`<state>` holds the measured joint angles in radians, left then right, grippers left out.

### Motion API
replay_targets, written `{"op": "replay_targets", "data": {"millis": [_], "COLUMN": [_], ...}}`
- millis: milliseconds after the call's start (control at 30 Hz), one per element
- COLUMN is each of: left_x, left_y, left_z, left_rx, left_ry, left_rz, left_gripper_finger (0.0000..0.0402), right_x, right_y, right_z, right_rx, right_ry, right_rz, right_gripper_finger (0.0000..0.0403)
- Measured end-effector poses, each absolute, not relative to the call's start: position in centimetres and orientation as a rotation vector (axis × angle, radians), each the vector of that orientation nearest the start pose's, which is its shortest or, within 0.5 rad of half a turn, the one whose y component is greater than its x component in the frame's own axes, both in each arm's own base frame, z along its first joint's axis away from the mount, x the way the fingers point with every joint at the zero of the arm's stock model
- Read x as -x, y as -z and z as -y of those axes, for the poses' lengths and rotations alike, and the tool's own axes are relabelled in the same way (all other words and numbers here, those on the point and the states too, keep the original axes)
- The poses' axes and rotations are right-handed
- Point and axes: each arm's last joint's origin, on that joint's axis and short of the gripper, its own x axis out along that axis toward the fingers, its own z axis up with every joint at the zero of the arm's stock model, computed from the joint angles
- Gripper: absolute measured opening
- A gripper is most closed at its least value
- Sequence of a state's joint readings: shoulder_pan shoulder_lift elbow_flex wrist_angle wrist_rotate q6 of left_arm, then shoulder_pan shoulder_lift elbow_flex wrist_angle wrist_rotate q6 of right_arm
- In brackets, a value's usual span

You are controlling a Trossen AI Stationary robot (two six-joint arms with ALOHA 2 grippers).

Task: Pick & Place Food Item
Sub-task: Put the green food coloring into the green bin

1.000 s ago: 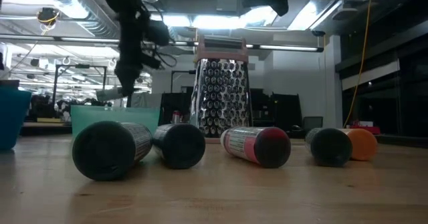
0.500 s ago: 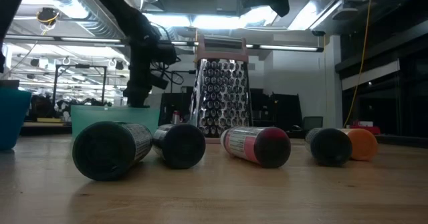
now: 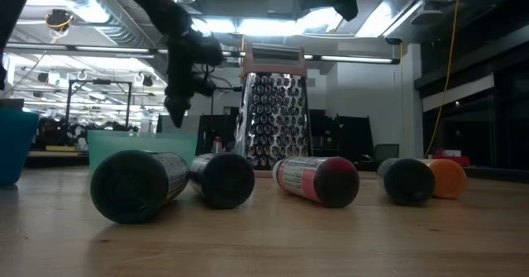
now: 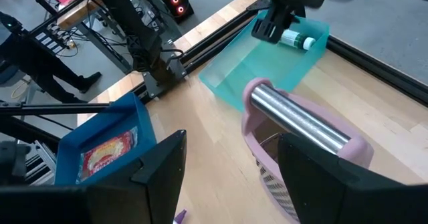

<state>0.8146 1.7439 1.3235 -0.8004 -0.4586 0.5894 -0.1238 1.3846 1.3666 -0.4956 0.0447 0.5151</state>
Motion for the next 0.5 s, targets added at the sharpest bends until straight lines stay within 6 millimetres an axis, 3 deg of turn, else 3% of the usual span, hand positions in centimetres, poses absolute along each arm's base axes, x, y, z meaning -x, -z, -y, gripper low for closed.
{"op": "replay_targets", "data": {"millis": [200,400,500], "left_x": [-24.0,-24.6,-25.8], "left_y": [-27.3,-30.4,-30.7], "left_z": [-26.0,-24.8,-22.7], "left_rx": [0.06,0.759,0.908], "left_ry": [-0.725,-0.707,-0.687], "left_rz": [-1.326,-1.024,-1.011], "left_gripper_finger": [0.0207,0.0198,0.0198], "right_x": [-29.9,-29.9,-29.9], "right_y": [-37.1,-37.1,-37.1], "right_z": [3.8,3.7,3.7], "right_rx": [-0.503,-0.462,-0.435], "right_ry": [0.276,0.24,0.224], "right_rz": [-0.466,-0.476,-0.481], "right_gripper_finger": [0.0232,0.0232,0.0232]}}
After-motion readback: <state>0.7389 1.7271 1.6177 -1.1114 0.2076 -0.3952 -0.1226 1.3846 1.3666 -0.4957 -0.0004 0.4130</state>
